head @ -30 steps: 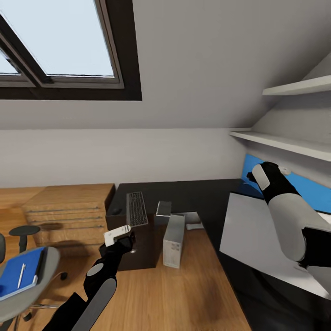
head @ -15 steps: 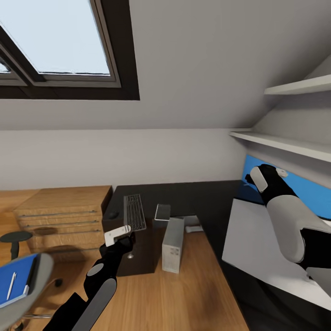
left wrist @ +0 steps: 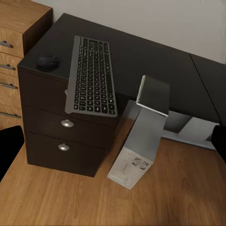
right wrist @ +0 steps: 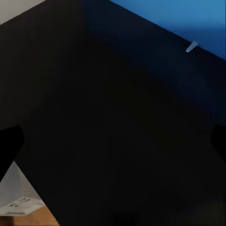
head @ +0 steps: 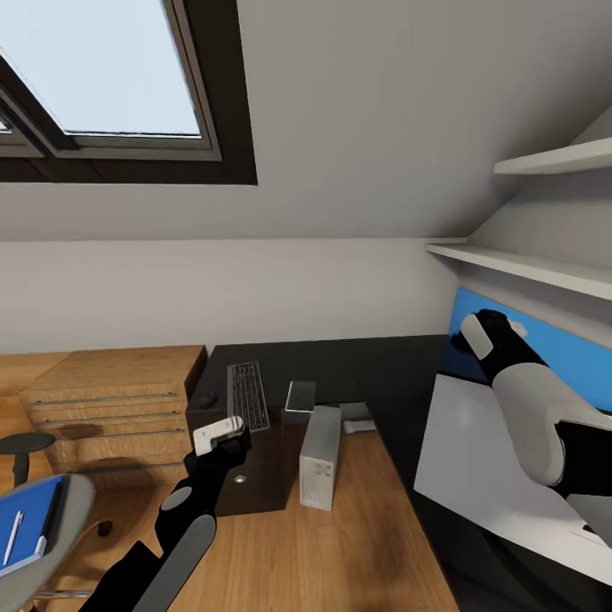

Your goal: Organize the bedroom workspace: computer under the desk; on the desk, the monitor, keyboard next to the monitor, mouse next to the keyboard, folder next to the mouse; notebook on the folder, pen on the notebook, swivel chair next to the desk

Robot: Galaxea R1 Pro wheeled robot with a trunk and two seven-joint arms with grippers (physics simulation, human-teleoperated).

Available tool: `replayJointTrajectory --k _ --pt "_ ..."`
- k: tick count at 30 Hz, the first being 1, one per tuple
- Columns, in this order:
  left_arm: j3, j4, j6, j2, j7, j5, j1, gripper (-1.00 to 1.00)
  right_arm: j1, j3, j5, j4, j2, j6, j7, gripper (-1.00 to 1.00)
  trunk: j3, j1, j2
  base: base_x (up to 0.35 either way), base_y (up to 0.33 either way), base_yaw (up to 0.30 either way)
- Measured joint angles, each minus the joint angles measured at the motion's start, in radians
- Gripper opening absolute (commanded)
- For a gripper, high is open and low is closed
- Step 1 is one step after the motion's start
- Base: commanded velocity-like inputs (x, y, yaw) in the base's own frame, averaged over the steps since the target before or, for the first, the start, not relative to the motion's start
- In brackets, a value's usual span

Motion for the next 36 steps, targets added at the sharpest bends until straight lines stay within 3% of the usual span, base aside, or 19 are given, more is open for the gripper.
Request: replayJointTrajectory --k 7,13,16,28,36 --pt "-0.001 -0.009 0.001 -0.001 0.0 0.0 0.0 1.0 0.0 -0.001 -0.001 0.006 -0.002 0.039 0.002 1.0 0.0 0.0 0.0 0.0 0.0 0.0" --pt "-0.001 -0.009 0.002 -0.001 0.0 0.0 0.0 1.0 0.0 -0.001 -0.002 0.02 -0.001 0.043 0.003 1.0 0.0 0.0 0.0 0.0 0.0 0.0" --pt "0.001 -0.01 0.002 0.0 0.0 0.0 0.0 1.0 0.0 0.0 -0.004 0.091 -0.001 0.044 0.005 1.0 0.0 0.0 0.0 0.0 0.0 0.0" --pt "0.002 -0.01 0.0 0.002 0.001 0.0 0.0 1.0 0.0 0.002 0.0 0.108 0.001 0.044 0.003 1.0 0.0 0.0 0.0 -0.003 0.0 0.0" --pt "0.002 -0.01 0.001 0.002 0.0 0.0 0.0 1.0 0.0 0.002 0.0 0.108 0.001 0.044 0.003 1.0 0.0 0.0 0.0 -0.211 0.0 0.0"
